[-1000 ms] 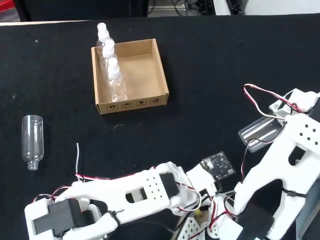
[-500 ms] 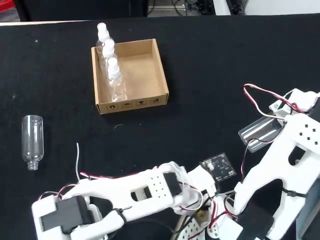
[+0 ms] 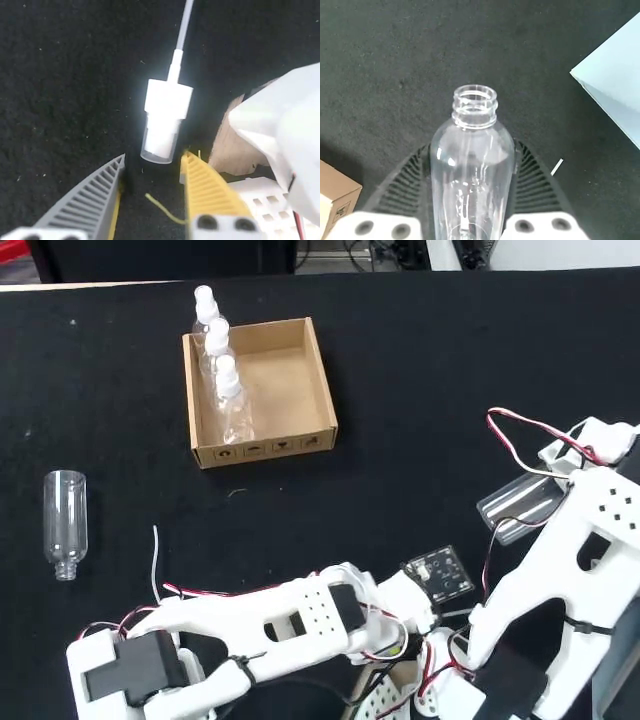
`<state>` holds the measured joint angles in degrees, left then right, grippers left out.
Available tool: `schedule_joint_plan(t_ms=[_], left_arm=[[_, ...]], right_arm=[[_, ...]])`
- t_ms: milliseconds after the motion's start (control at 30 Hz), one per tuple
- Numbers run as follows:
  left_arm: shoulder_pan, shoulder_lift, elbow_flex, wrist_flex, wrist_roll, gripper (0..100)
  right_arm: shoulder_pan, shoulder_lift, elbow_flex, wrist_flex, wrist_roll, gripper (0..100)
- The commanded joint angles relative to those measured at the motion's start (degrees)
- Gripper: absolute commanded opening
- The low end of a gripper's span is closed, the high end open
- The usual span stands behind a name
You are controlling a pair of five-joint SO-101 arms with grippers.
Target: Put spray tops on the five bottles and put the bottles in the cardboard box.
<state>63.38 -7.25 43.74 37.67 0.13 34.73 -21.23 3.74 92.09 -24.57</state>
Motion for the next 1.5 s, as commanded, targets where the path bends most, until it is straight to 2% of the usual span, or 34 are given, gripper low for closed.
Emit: schedule_joint_plan(t_ms=[0,133,300,533,700,800,1067,1200,1367,1467], left_arm=[[0.57,-0.09,-3.30,-0.79,-0.09,15],[0.57,-0.09,-3.47,-0.88,-0.09,7],[0.57,-0.18,-3.56,-0.88,-0.09,6],[0.48,-0.18,-3.38,-0.35,-0.09,6],[-2.77,-0.18,-3.30,-0.18,-0.09,6],[-4.44,-0.35,-4.35,3.16,-0.09,6],[-8.04,-11.16,-3.30,8.53,0.00,6],[-7.60,-13.71,-2.07,7.91,1.58,6],[-5.67,-9.85,-2.77,4.40,1.49,6],[-3.82,-6.51,-4.79,4.13,1.58,11]], right_arm=[[0.88,-2.77,-3.12,-1.14,-0.35,1.1],[0.88,-2.77,-3.03,-1.14,-0.35,1.1],[0.88,-2.77,-3.03,-1.14,-0.35,1.1],[0.88,-2.77,-3.03,-1.14,-0.35,1.1],[0.88,-2.77,-3.03,-1.14,-0.35,1.1],[0.97,-2.95,-3.12,-1.14,-0.35,1.1],[0.88,-2.95,-3.30,-1.05,-0.35,1.1],[0.70,-2.95,-3.47,-1.05,-0.62,1.1],[-2.02,-2.77,-3.30,-1.05,-0.53,1.1],[-2.46,-2.77,-3.12,-1.05,-0.35,1.1]])
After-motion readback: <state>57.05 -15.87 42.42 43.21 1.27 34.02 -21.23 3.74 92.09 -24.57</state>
